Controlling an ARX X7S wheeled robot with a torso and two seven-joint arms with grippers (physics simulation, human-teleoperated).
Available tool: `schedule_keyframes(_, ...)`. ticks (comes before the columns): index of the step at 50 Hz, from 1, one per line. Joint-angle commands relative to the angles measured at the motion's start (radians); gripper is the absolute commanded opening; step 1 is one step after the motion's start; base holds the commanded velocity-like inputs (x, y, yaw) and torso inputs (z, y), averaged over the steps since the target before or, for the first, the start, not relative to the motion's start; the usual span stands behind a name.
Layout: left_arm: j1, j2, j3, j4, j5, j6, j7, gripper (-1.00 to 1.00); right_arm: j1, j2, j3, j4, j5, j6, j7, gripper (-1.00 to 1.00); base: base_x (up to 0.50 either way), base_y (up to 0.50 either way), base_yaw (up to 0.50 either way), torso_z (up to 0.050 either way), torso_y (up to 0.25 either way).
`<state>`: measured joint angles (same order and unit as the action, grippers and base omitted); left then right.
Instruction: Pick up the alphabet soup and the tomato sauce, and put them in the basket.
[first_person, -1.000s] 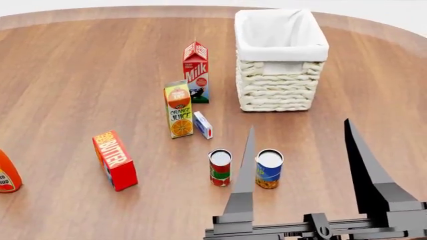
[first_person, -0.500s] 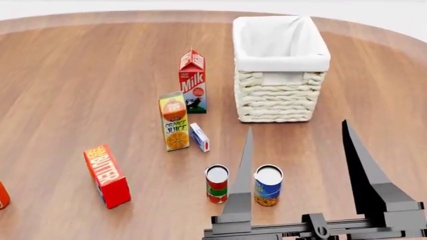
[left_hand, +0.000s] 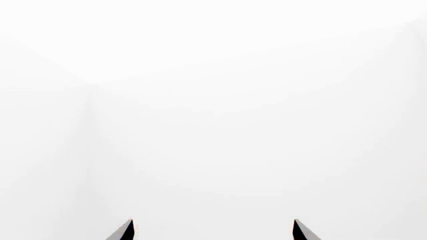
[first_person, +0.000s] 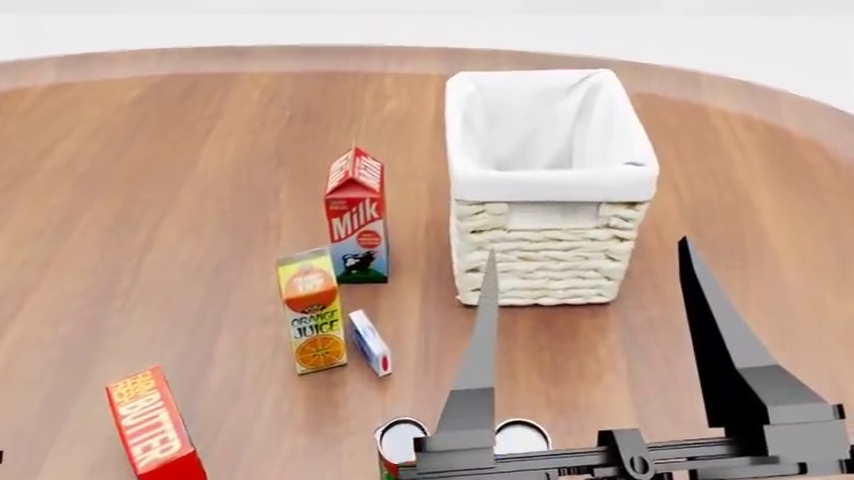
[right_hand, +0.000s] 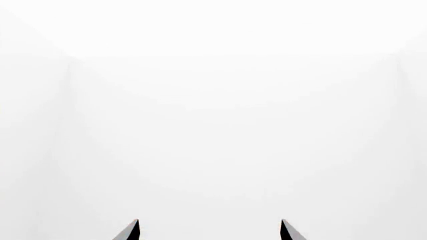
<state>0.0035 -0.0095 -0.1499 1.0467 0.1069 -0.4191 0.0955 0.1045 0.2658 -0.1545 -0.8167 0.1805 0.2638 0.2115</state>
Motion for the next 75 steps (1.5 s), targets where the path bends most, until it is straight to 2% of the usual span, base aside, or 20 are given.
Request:
schedule_keyframes(1,0.002,-0.001,0.002,0.0,0.0,0.002,-0.003,1.0,-0.013,0.008,-0.013,0.018,-0.007,-0.038,0.007,1.0,0.42,0.0,0.0,0.0,0.0)
schedule_keyframes(3,0.004,-0.001,0.001,0.0,-0.005,0.004,-0.005,1.0,0.03,0.012,-0.003,-0.03,0.022,0.05,0.018,1.0,0.42,0.0,0.0,0.0,0.0)
schedule_keyframes(4,0.007,-0.002,0.004,0.0,-0.004,0.007,-0.007,1.0,-0.006,0.01,-0.012,0.01,0.002,-0.024,0.011,1.0,0.42,0.0,0.0,0.0,0.0)
schedule_keyframes(5,0.009,-0.003,0.007,0.0,-0.005,0.009,-0.01,1.0,0.02,0.013,-0.006,-0.018,0.019,0.029,0.017,1.0,0.42,0.0,0.0,0.0,0.0)
schedule_keyframes(12,0.007,-0.011,0.01,-0.001,-0.01,0.003,-0.018,1.0,-0.014,0.015,-0.016,0.022,0.002,-0.043,0.015,1.0,0.42,0.0,0.0,0.0,0.0)
schedule_keyframes(13,0.007,-0.011,0.01,-0.001,-0.009,0.003,-0.018,1.0,0.013,0.019,-0.01,-0.011,0.019,0.013,0.022,1.0,0.42,0.0,0.0,0.0,0.0)
schedule_keyframes(24,0.01,-0.013,0.002,0.0,-0.026,0.014,-0.028,1.0,-0.019,0.026,-0.024,0.019,0.003,-0.048,0.024,1.0,0.42,0.0,0.0,0.0,0.001)
schedule_keyframes(25,0.009,-0.011,0.002,0.0,-0.023,0.014,-0.025,1.0,0.021,0.029,-0.017,-0.023,0.024,0.029,0.033,1.0,0.42,0.0,0.0,0.0,0.0)
schedule_keyframes(27,0.01,-0.008,0.004,0.0,-0.015,0.013,-0.019,1.0,-0.018,0.028,-0.026,0.022,0.004,-0.051,0.025,1.0,0.42,0.0,0.0,0.0,0.0)
schedule_keyframes(39,0.001,-0.006,0.006,0.0,-0.012,0.002,-0.013,1.0,-0.008,0.035,-0.032,0.01,0.01,-0.04,0.034,1.0,0.42,0.0,0.0,0.0,0.0)
schedule_keyframes(42,0.001,-0.006,0.007,0.0,-0.011,0.002,-0.012,1.0,0.036,0.04,-0.02,-0.039,0.042,0.048,0.048,1.0,0.42,0.0,0.0,0.0,0.003)
schedule_keyframes(43,0.001,-0.006,0.007,0.0,-0.011,0.002,-0.012,1.0,0.001,0.037,-0.031,-0.001,0.018,-0.023,0.04,1.0,0.42,0.0,0.0,0.0,0.0)
schedule_keyframes(47,0.0,-0.006,0.007,0.0,-0.011,0.0,-0.012,1.0,-0.013,0.039,-0.035,0.018,0.012,-0.053,0.039,1.0,0.42,0.0,0.0,0.0,0.0)
schedule_keyframes(50,-0.008,0.0,0.006,0.0,-0.005,-0.005,-0.004,1.0,0.025,0.043,-0.028,-0.024,0.038,0.026,0.051,1.0,0.42,0.0,0.0,0.0,0.0)
schedule_keyframes(53,-0.001,-0.005,0.011,0.0,-0.006,-0.001,-0.011,1.0,-0.019,0.041,-0.04,0.026,0.012,-0.064,0.041,1.0,0.42,0.0,0.0,0.0,0.0)
schedule_keyframes(57,-0.003,-0.007,0.016,0.0,-0.007,-0.005,-0.014,1.0,0.02,0.049,-0.028,-0.028,0.044,0.023,0.056,1.0,0.42,0.0,0.0,0.0,0.003)
schedule_keyframes(59,-0.002,-0.008,0.016,0.0,-0.01,-0.002,-0.018,1.0,-0.023,0.045,-0.04,0.025,0.016,-0.068,0.046,1.0,0.42,0.0,0.0,0.0,0.0)
schedule_keyframes(63,0.005,-0.009,0.016,0.0,-0.011,0.002,-0.02,1.0,0.003,0.05,-0.04,-0.002,0.029,-0.013,0.055,1.0,0.42,0.0,0.0,0.0,0.003)
schedule_keyframes(65,0.009,-0.014,0.016,-0.003,-0.016,0.005,-0.027,1.0,-0.024,0.05,-0.052,0.029,0.005,-0.063,0.051,1.0,0.21,0.0,0.0,0.0,0.0)
schedule_keyframes(75,0.007,-0.037,0.03,-0.003,-0.03,-0.003,-0.054,1.0,-0.025,0.054,-0.044,0.014,0.053,-0.028,0.055,1.0,0.0,0.0,0.0,0.0,0.0)
